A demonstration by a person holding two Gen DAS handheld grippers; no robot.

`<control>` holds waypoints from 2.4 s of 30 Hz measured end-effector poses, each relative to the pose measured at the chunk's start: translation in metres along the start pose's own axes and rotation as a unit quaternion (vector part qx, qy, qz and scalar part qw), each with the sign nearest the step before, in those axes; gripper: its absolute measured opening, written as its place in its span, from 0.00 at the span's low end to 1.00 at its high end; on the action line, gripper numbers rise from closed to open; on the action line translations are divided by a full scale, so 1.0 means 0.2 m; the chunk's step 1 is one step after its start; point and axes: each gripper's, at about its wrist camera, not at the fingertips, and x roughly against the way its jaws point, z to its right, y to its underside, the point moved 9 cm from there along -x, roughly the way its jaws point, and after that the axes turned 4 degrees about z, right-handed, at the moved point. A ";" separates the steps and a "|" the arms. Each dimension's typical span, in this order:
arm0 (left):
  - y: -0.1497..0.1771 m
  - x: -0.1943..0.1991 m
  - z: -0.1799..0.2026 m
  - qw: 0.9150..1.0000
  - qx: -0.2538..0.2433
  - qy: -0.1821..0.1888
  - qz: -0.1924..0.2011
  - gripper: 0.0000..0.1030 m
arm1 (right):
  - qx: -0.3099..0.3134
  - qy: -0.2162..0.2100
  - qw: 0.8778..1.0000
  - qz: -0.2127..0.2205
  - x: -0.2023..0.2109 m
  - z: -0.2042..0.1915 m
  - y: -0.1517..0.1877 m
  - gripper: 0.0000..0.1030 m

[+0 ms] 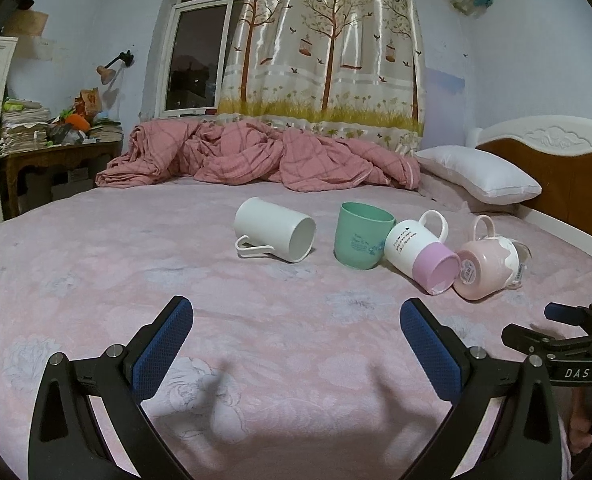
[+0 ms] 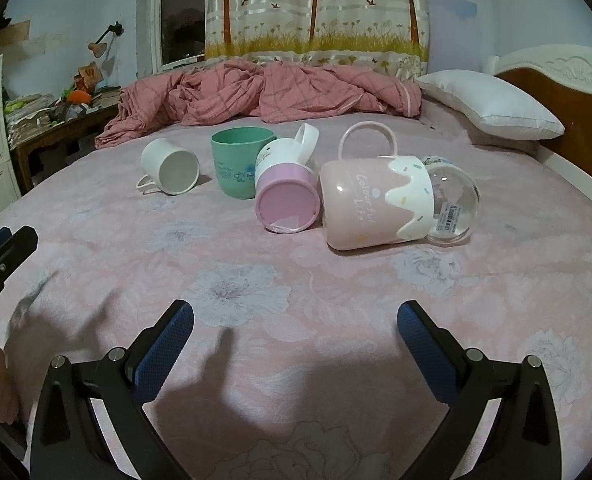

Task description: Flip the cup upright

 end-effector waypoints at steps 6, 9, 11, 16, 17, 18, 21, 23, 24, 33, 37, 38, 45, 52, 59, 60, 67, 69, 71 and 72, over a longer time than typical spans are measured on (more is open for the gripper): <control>0.00 0.01 0.00 1.000 -0.002 0.000 -0.003 1.00 | -0.001 0.001 1.000 0.000 0.01 -0.01 0.00 1.00; 0.00 0.00 0.01 1.000 -0.001 0.001 -0.007 1.00 | -0.003 0.002 1.000 0.004 0.03 -0.01 -0.01 1.00; 0.00 0.00 0.01 1.000 -0.001 0.000 -0.010 1.00 | -0.004 0.001 1.000 0.003 0.03 -0.01 -0.01 1.00; -0.01 -0.01 0.02 1.000 -0.001 0.002 -0.012 1.00 | -0.008 0.008 1.000 0.007 0.08 0.00 -0.01 1.00; -0.01 -0.01 0.02 1.000 0.000 0.002 -0.013 1.00 | -0.011 0.009 1.000 0.009 0.10 0.01 -0.01 1.00; -0.01 -0.01 0.02 1.000 0.001 0.003 -0.015 1.00 | -0.015 0.009 1.000 0.011 0.12 0.01 -0.02 1.00; -0.01 -0.03 0.01 1.000 0.005 0.006 -0.021 1.00 | -0.023 0.008 1.000 0.003 0.15 0.03 -0.04 1.00; 0.00 -0.04 0.01 1.000 0.008 0.008 -0.027 1.00 | -0.029 0.006 1.000 -0.001 0.15 0.05 -0.08 1.00; 0.00 -0.05 0.01 0.999 0.010 0.009 -0.030 1.00 | -0.031 0.006 1.000 -0.001 0.16 0.06 -0.09 1.00; 0.04 -0.11 -0.05 0.997 0.045 0.016 -0.058 1.00 | -0.014 -0.003 1.000 -0.025 0.12 -0.01 -0.33 0.94; 0.06 -0.13 -0.07 0.996 0.056 0.017 -0.067 1.00 | -0.022 -0.023 0.998 -0.049 0.05 -0.04 -0.48 0.92; 0.06 -0.13 -0.06 0.996 0.055 0.018 -0.067 1.00 | -0.023 -0.027 0.998 -0.058 0.03 -0.06 -0.53 0.89; 0.08 -0.16 -0.07 0.995 0.055 0.004 -0.083 1.00 | 0.012 -0.118 0.986 -0.120 -0.22 -0.34 -0.84 0.87; 0.11 -0.19 -0.11 0.991 0.079 0.005 -0.104 1.00 | 0.128 -0.131 0.965 -0.186 -0.57 -0.81 -0.96 0.86; 0.13 -0.19 -0.09 0.991 0.077 0.016 -0.109 1.00 | 0.206 -0.099 0.946 -0.230 -0.97 -1.08 -0.91 0.84; 0.13 -0.19 -0.09 0.991 0.075 0.014 -0.109 1.00 | 0.206 -0.095 0.944 -0.238 -1.03 -1.08 -0.90 0.84; 0.15 -0.21 -0.09 0.989 0.076 0.005 -0.123 1.00 | 0.221 -0.101 0.931 -0.271 -1.31 -1.18 -0.78 0.84; 0.15 -0.22 -0.09 0.989 0.077 0.004 -0.125 1.00 | 0.223 -0.084 0.931 -0.275 -1.38 -1.17 -0.76 0.84; 0.15 -0.22 -0.09 0.989 0.077 0.003 -0.126 1.00 | 0.207 -0.092 0.933 -0.281 -1.42 -1.16 -0.74 0.85; 0.15 -0.22 -0.09 0.989 0.076 0.003 -0.126 1.00 | 0.201 -0.095 0.933 -0.281 -1.43 -1.15 -0.73 0.85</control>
